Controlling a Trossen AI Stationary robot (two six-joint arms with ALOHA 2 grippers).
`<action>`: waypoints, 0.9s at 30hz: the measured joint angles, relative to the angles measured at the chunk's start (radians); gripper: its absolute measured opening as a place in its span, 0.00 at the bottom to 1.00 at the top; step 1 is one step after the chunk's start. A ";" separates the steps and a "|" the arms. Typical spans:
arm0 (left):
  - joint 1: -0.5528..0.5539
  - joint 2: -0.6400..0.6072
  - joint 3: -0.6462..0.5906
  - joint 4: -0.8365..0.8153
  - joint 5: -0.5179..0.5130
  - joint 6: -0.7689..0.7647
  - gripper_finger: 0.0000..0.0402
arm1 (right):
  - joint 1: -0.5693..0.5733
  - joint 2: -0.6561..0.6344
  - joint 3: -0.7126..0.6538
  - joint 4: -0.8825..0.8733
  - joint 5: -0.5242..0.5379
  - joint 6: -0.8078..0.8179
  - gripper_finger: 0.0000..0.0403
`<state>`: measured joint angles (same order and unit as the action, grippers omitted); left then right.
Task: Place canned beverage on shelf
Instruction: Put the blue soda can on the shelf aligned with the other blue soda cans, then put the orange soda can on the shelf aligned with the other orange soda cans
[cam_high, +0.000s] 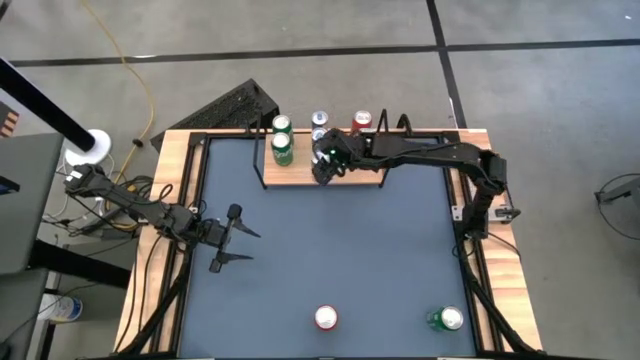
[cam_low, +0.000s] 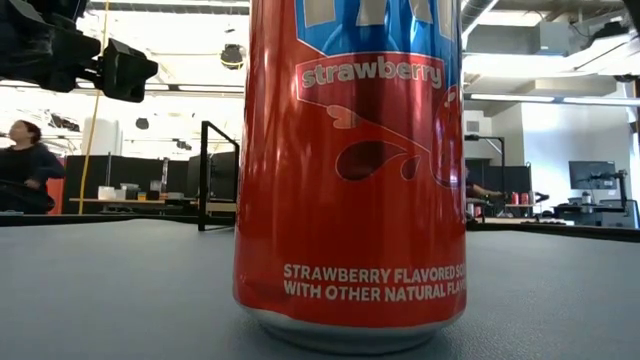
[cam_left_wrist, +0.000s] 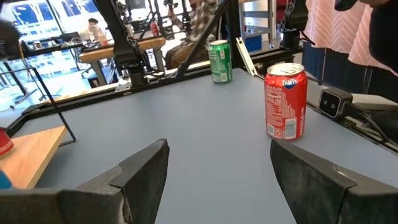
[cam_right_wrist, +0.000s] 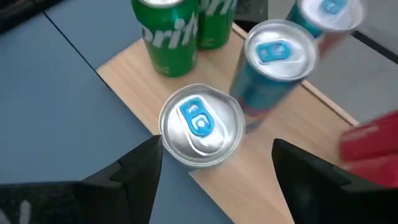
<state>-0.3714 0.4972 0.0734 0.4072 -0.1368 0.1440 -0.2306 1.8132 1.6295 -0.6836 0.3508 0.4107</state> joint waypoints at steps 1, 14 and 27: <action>0.000 0.000 0.000 0.000 0.000 0.000 0.67 | 0.003 -0.008 0.000 0.004 0.003 0.000 0.72; 0.000 0.000 0.000 -0.004 -0.003 -0.015 0.67 | 0.111 -0.142 0.000 -0.005 0.018 -0.034 0.72; 0.000 0.000 0.035 0.022 -0.040 0.020 0.67 | 0.480 -0.175 -0.032 -0.093 0.188 -0.019 0.72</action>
<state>-0.3710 0.4969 0.1089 0.4287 -0.1768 0.1644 0.2496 1.6386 1.5978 -0.7770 0.5390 0.3915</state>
